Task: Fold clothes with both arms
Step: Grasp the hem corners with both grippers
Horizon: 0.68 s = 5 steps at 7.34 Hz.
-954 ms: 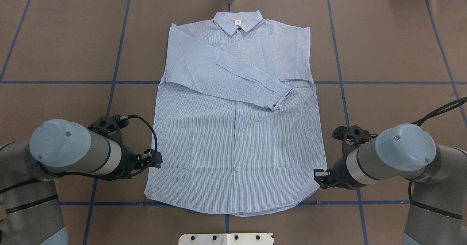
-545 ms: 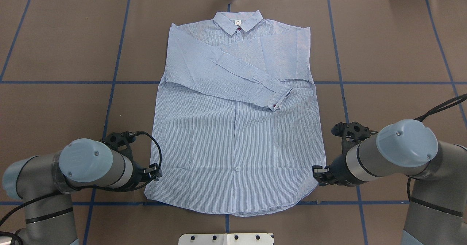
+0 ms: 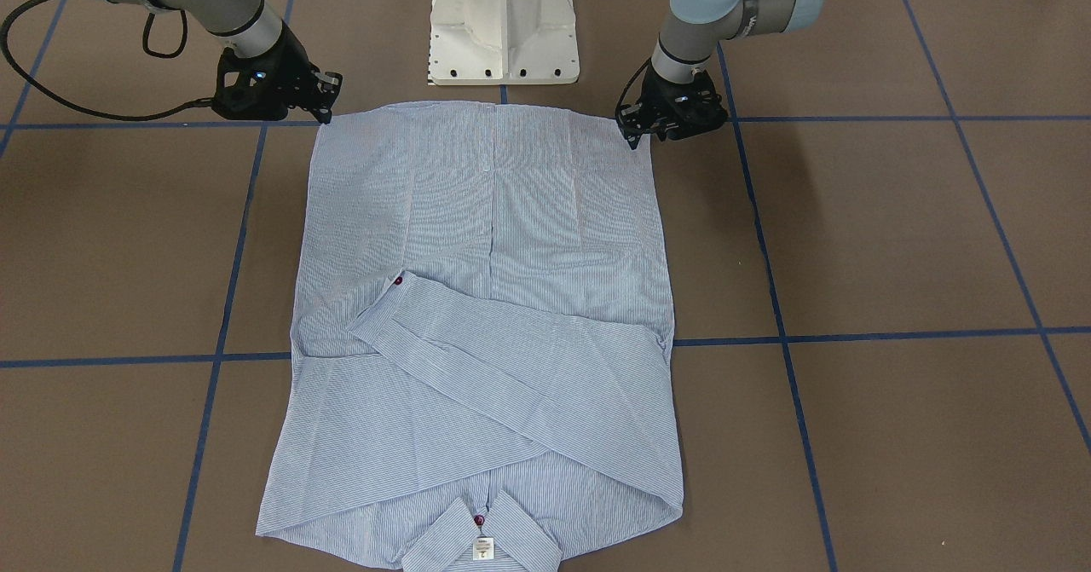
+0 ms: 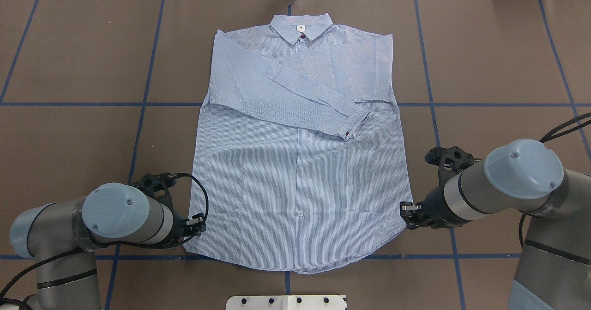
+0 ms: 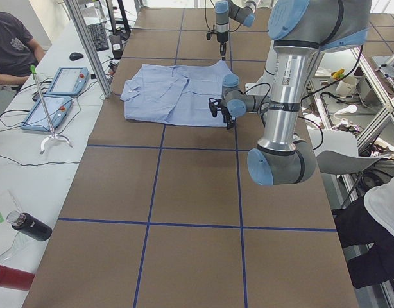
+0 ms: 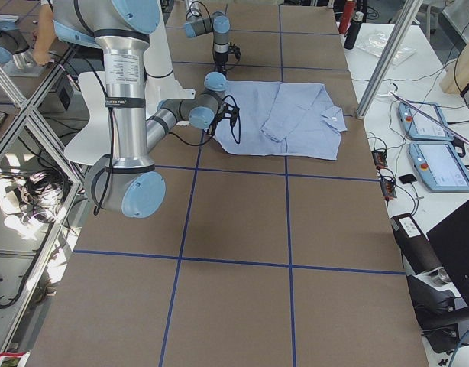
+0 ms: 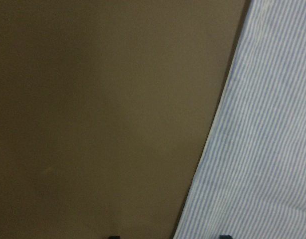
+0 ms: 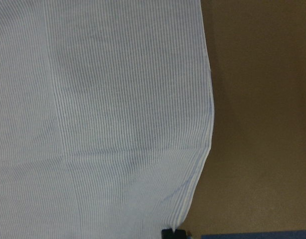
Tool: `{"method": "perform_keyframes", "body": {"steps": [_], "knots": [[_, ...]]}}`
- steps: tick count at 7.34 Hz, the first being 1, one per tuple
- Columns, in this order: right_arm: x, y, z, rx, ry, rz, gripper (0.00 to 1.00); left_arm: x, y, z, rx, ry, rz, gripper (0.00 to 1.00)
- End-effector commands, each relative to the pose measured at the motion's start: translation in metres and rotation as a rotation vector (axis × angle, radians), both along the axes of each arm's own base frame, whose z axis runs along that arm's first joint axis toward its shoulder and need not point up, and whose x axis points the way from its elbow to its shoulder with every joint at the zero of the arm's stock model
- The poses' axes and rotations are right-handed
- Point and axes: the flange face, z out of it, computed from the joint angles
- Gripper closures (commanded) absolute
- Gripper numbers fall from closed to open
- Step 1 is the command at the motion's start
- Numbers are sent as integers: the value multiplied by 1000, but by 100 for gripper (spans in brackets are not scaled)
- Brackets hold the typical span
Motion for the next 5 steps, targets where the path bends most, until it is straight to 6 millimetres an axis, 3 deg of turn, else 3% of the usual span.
{"method": "perform_keyframes", "body": {"steps": [1, 5], "knots": [[5, -6, 3, -10, 1, 2, 100, -5, 3, -7, -2, -3, 2, 41], [3, -7, 5, -11, 5, 2, 100, 3, 8, -6, -3, -8, 16, 43]]}}
